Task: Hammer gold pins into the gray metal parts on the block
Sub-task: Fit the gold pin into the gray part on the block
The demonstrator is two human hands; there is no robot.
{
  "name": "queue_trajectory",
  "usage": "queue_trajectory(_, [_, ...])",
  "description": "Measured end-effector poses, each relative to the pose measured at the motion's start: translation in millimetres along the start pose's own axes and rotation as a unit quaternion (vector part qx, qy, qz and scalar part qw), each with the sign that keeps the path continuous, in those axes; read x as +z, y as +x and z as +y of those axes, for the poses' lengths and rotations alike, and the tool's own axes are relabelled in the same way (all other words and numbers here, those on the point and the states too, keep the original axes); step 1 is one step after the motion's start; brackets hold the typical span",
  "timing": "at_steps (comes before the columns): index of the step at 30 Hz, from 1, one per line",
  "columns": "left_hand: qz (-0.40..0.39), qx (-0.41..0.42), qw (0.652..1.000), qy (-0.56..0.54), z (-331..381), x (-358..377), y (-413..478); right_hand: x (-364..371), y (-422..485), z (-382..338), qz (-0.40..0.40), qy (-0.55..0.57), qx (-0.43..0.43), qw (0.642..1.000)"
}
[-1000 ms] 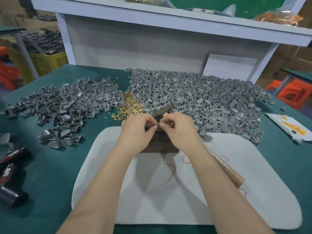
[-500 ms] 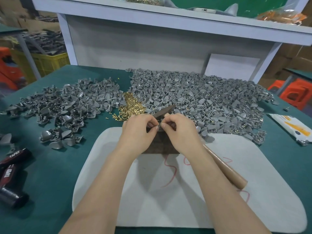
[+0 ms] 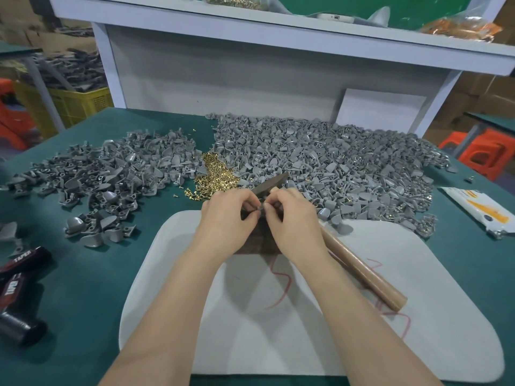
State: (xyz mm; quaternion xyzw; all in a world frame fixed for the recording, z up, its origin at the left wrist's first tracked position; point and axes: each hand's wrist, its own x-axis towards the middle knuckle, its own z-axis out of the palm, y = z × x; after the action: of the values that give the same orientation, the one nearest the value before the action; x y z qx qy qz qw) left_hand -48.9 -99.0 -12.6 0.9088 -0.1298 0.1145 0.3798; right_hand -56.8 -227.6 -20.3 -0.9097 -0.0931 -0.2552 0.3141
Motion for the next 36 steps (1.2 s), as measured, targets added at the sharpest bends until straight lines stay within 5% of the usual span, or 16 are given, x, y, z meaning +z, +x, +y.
queue_trajectory(36, [0.009, -0.004, 0.997, 0.072, -1, 0, 3, -9, 21, -24, -0.107, -0.255, -0.058, 0.959])
